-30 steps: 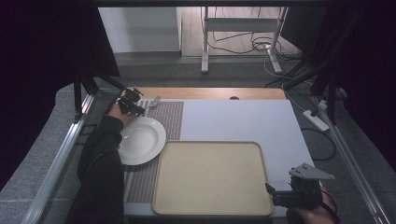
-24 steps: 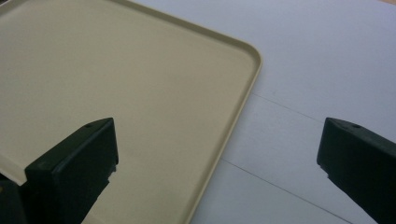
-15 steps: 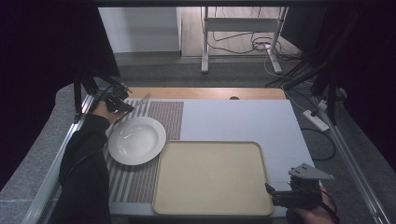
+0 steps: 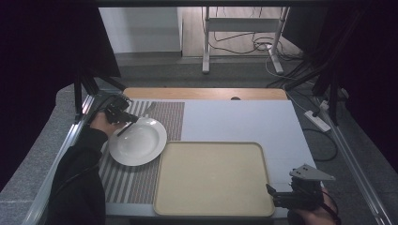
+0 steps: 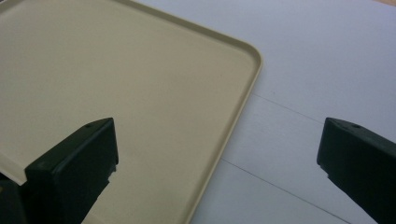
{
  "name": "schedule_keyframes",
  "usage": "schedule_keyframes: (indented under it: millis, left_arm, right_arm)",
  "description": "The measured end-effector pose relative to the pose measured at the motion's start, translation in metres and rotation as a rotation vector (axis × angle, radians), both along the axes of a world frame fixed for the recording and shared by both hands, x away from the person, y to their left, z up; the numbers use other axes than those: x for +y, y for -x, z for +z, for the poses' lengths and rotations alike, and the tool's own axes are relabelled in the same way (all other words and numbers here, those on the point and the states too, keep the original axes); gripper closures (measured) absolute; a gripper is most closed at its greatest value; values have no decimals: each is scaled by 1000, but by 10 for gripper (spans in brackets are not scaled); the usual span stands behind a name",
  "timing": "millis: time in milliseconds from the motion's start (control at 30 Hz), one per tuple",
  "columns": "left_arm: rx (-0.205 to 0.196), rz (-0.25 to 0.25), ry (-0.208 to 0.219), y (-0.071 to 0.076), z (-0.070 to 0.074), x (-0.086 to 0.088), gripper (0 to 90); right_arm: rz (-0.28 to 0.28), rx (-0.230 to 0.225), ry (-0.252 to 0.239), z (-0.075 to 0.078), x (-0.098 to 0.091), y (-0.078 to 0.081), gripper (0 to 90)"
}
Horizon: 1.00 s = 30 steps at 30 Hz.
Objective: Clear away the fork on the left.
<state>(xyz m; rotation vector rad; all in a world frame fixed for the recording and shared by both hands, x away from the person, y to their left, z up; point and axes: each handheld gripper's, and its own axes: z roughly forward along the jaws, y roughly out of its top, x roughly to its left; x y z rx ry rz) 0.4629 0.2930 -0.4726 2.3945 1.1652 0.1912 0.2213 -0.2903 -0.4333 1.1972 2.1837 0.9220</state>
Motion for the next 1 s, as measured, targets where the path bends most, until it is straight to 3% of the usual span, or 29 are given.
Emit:
schedule_keyframes:
  millis: [433,800,1000]
  left_arm:
    - [16,-68,23,45,-1,-24,846]
    - [20,-115,60,89,9,-67,845]
    - [36,-127,63,105,9,-86,844]
  right_arm:
    - [7,-2,6,0,1,1,0]
    - [14,-9,9,0,1,1,0]
    - [18,-10,13,0,2,2,0]
